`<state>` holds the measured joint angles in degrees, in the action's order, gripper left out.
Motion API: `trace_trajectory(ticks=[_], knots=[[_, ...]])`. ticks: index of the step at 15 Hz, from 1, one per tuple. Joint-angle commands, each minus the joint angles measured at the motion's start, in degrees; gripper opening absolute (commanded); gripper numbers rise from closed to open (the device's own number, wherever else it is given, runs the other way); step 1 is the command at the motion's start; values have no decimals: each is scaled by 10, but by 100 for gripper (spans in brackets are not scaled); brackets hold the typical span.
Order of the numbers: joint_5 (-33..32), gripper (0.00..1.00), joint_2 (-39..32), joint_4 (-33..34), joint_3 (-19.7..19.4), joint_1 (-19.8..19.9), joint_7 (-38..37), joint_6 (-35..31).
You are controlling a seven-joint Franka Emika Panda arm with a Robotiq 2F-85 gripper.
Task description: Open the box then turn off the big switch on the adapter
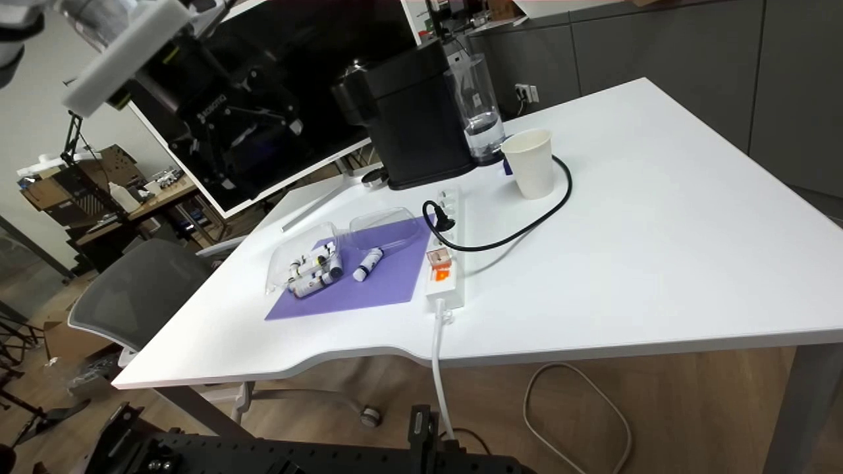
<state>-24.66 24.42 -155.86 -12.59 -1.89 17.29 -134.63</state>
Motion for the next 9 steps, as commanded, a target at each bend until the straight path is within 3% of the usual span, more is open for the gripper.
trace_trajectory(ticks=[1, 2, 5, 9], knots=[[24, 75, 45, 21, -16, 61, 82, 56], [23, 74, 44, 30, -24, 73, 104, 60], [19, 51, 24, 51, -42, 92, 156, 44], [39, 25, -41, 70, -51, 85, 173, -42]])
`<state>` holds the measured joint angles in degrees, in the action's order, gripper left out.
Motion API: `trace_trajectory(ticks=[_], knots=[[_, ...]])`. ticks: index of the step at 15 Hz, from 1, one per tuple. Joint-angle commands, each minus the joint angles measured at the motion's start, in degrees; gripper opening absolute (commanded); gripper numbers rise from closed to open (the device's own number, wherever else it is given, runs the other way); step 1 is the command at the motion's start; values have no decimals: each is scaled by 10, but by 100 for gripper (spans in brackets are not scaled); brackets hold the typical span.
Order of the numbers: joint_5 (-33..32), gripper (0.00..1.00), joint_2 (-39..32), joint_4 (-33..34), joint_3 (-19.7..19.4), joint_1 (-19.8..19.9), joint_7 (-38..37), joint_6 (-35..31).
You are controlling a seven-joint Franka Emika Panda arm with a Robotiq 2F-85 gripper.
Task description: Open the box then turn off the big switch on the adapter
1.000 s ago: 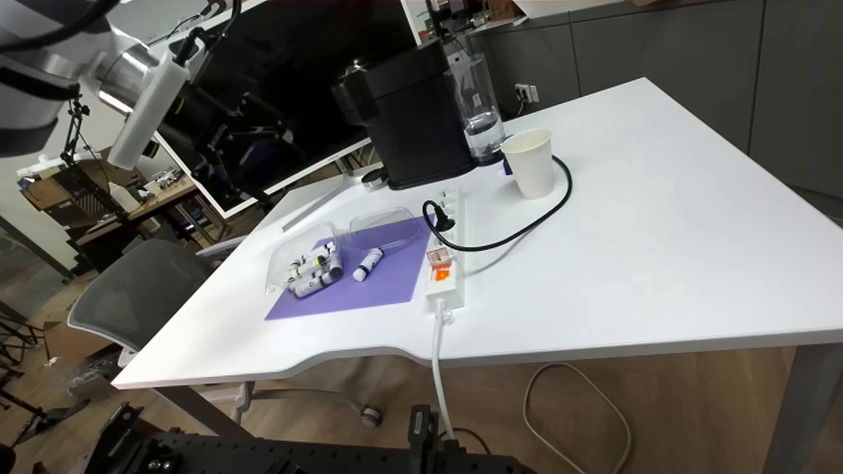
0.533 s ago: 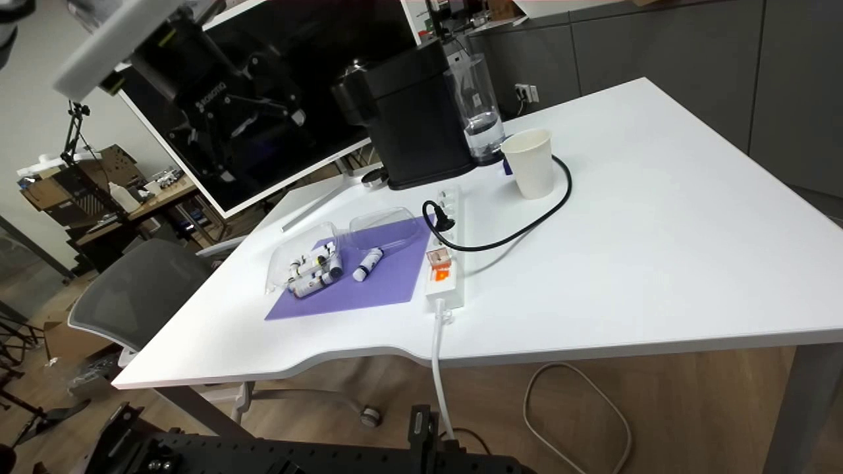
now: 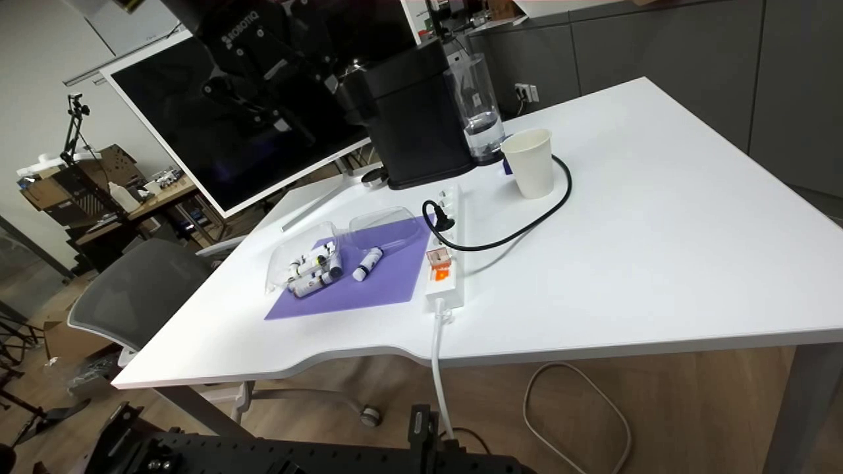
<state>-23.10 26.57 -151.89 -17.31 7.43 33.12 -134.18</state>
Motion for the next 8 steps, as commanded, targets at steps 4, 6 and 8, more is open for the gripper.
trace_trajectory(ticks=[4, 6, 8], knots=[[84, 1, -150, 50, 1, -9, -6, -120], [129, 0, -184, 60, 0, -8, 2, -134], [171, 0, -205, 67, 2, -4, 16, -137]])
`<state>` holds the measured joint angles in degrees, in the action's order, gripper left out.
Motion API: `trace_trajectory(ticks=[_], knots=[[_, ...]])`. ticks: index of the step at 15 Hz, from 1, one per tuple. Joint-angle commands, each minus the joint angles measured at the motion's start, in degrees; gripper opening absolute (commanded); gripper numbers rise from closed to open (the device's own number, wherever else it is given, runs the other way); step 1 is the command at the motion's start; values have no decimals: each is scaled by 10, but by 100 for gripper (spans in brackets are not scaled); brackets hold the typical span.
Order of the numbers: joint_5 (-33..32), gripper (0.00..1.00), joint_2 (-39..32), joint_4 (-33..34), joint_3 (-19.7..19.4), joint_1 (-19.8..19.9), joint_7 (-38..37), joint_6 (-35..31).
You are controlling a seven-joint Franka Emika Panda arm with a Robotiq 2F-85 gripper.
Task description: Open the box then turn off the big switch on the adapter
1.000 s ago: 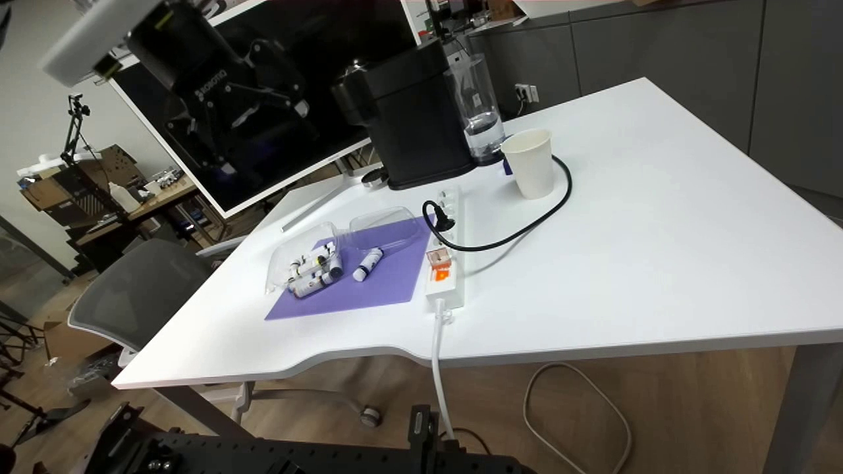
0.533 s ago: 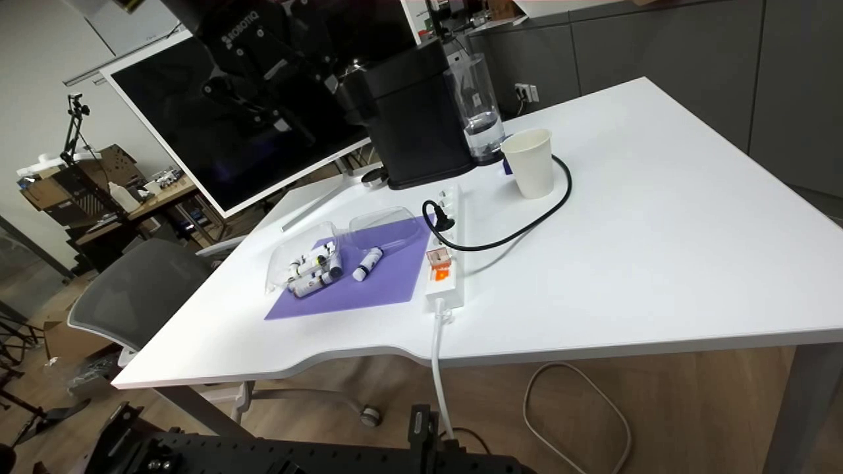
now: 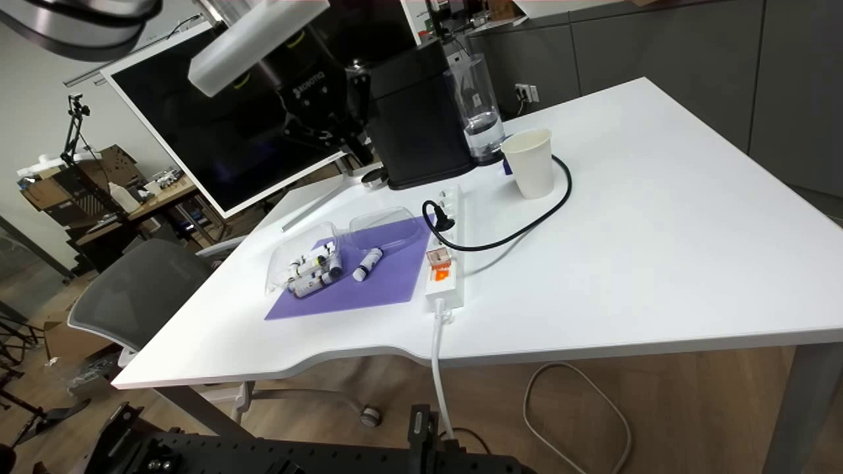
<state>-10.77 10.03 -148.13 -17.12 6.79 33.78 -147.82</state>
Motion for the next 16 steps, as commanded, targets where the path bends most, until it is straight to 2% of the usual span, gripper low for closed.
trace_trajectory(ticks=[1, 2, 5, 7, 9, 16], knots=[[71, 0, -42, 30, 1, 3, 22, 8], [41, 1, -28, 11, 12, 12, 6, -1], [63, 1, -41, 18, 13, 13, 13, -1], [51, 0, -42, 12, 19, 13, 3, -5], [31, 0, -63, 15, 28, 19, -27, -23], [-5, 0, -138, 26, 32, 37, -35, -36]])
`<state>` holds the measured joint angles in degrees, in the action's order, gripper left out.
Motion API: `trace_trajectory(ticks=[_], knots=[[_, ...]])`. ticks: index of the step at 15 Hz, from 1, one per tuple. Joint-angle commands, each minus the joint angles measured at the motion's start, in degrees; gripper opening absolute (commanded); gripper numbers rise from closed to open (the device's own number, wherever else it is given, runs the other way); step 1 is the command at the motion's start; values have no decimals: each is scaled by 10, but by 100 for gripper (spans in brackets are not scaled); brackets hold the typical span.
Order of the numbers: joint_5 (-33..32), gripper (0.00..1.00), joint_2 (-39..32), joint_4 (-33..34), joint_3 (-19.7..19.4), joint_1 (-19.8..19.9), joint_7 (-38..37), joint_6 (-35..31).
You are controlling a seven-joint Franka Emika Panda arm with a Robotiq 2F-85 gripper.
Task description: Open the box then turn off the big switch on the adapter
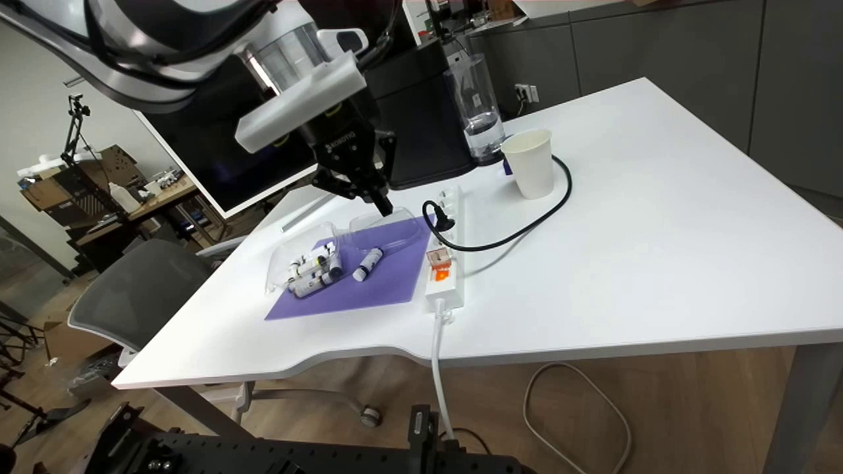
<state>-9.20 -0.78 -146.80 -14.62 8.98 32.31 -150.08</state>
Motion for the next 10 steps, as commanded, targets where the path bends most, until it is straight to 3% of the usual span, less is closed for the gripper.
trace_trajectory(ticks=[1, 10], knots=[[-21, 0, -39, 14, 7, 18, -18, -18], [-11, 0, -125, 41, 16, 41, -24, -89]])
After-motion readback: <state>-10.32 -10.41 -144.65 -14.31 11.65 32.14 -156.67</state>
